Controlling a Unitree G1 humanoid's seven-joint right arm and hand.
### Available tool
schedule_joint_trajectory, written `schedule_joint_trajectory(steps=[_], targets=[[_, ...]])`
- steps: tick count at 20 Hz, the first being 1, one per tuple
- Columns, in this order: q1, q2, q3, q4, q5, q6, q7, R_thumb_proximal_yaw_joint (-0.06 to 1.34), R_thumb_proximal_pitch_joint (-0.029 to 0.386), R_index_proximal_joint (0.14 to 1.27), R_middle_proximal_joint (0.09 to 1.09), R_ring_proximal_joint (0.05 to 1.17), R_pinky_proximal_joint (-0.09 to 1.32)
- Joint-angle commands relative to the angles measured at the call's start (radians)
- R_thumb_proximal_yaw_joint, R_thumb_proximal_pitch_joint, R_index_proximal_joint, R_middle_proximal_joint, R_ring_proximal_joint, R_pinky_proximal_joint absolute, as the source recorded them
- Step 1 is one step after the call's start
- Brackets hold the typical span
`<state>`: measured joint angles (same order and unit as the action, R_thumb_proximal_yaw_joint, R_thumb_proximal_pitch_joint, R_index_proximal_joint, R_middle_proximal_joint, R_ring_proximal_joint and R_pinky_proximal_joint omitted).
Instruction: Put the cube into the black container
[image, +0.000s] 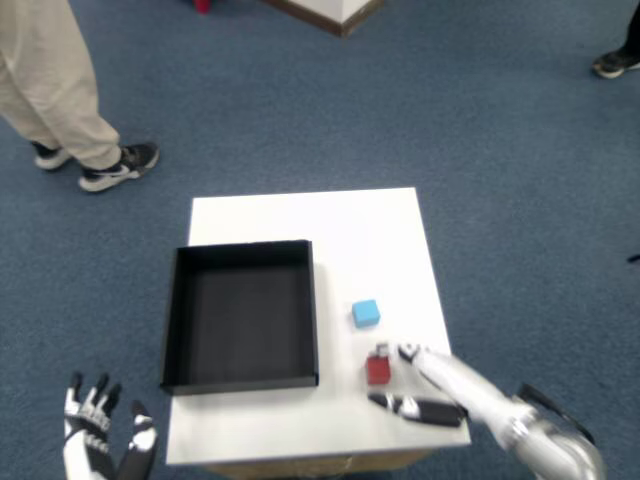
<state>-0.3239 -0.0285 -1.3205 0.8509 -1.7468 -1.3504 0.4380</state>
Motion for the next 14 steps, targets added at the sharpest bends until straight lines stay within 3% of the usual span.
schedule_joint_trajectory(steps=[1, 4, 7, 10, 14], targets=[[-0.05, -0.016, 0.222, -0.031, -0.203, 0.189, -0.537, 0.19, -0.009, 0.29, 0.14, 0.12, -0.03], [-0.047, -0.04, 0.545, 0.068, -0.27, 0.516, -1.046, 0.16, -0.012, 0.26, 0.14, 0.12, -0.03], [-0.056, -0.064, 0.737, 0.212, -0.254, 0.769, -1.326, 0.13, -0.015, 0.24, 0.14, 0.13, -0.02], [-0.079, -0.074, 0.837, 0.318, -0.234, 0.92, -1.47, 0.12, -0.019, 0.23, 0.14, 0.14, -0.01], [-0.108, -0.081, 0.879, 0.402, -0.226, 0.989, -1.542, 0.13, -0.024, 0.21, 0.14, 0.15, -0.01]])
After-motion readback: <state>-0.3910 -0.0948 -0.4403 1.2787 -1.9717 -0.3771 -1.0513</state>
